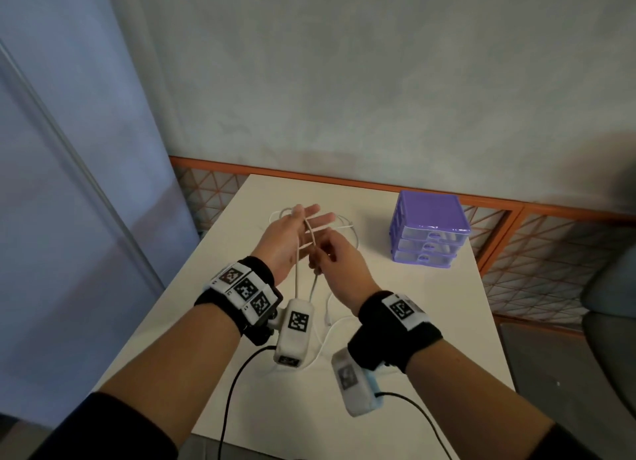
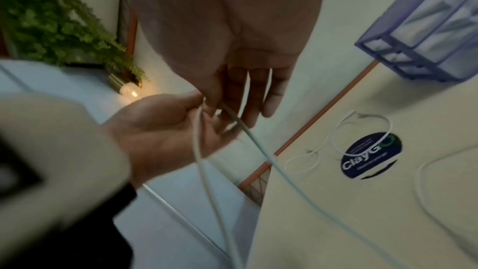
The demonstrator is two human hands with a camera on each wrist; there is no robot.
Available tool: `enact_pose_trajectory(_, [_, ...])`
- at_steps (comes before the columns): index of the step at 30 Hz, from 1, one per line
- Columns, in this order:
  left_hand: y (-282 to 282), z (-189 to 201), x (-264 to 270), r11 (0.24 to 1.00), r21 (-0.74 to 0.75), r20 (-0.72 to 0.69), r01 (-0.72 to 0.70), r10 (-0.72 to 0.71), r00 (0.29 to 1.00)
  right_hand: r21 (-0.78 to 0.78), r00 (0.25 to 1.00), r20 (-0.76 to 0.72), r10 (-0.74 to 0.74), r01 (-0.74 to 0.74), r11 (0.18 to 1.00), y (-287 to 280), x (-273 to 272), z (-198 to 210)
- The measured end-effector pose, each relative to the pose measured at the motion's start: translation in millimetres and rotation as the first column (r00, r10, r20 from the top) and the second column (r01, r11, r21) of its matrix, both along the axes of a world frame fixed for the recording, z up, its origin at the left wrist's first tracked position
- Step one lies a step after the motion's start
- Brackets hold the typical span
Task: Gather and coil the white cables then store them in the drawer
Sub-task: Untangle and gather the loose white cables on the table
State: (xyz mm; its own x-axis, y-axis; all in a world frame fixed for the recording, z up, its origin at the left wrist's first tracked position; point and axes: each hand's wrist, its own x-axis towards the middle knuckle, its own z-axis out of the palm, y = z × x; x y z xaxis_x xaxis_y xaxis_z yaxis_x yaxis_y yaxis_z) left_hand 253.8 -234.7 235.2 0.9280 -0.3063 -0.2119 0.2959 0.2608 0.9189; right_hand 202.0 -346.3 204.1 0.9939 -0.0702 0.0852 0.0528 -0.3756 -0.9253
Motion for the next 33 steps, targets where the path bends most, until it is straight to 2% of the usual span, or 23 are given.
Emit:
enact_pose_trajectory(3, [12.7, 3.2, 14.6, 0.953, -0.267, -0.166, -0.144, 0.102, 0.981, -0.05, 1.0, 0.001, 0.02, -0.019, 0.999, -11.3, -16.7, -20.7])
enact_pose_trajectory(7, [24.3, 9.0, 27.1, 0.893, -0.365, -0.194, -0.263, 0.204, 0.96, -0.1, 0.993, -0.1, 0.067, -0.077, 0.992, -25.1, -42.5, -54.6])
enact_pose_trajectory(10, [27.8, 12.8, 35.8, 0.881, -0.357, -0.196, -0.312, 0.256, 0.947, -0.138, 0.976, -0.208, 0.064, -0.094, 0.986, -30.8, -55.3, -71.7])
enact_pose_trajectory(15, [23.5, 10.1, 31.8, 0.952, -0.258, -0.015, -0.166, 0.168, 0.986, -0.075, 0.956, -0.282, 0.083, -0.108, 0.991, -32.2, -48.4, -75.0])
enact_pose_trajectory(18, [19.7, 6.0, 29.5, 0.947, -0.291, -0.021, -0.138, 0.138, 0.99, 0.042, 0.954, -0.275, 0.119, -0.112, 0.993, -24.6, -40.1, -70.3])
enact_pose_trajectory(20, [19.8, 1.3, 27.5, 0.948, -0.293, -0.014, -0.122, 0.124, 0.992, 0.063, 0.959, -0.261, 0.109, -0.095, 0.993, -18.6, -35.7, -65.9])
enact_pose_trajectory(22, [20.6, -3.9, 25.1, 0.966, -0.237, 0.022, -0.098, 0.106, 0.994, 0.06, 0.979, -0.199, 0.054, -0.043, 0.997, -13.9, -26.5, -56.7])
enact_pose_trajectory(24, [18.1, -6.3, 22.4, 0.984, -0.17, 0.054, -0.057, 0.067, 0.996, 0.134, 0.991, -0.136, 0.016, 0.002, 0.991, -8.3, -12.4, -39.5])
enact_pose_trajectory(26, [12.9, -7.7, 21.1, 0.99, -0.139, 0.059, -0.033, 0.041, 0.997, 0.183, 0.991, -0.126, 0.053, -0.029, 0.983, -1.4, 3.9, -22.2])
enact_pose_trajectory(29, [9.6, -11.8, 22.8, 0.981, -0.192, 0.032, -0.013, 0.02, 0.999, 0.16, 0.99, -0.115, 0.082, -0.063, 0.985, 9.2, 17.5, -12.4])
enact_pose_trajectory(33, [14.0, -13.6, 29.1, 0.98, -0.193, 0.034, 0.052, -0.047, 0.998, 0.141, 0.997, -0.075, 0.004, 0.007, 0.99, 13.3, 24.2, -21.4])
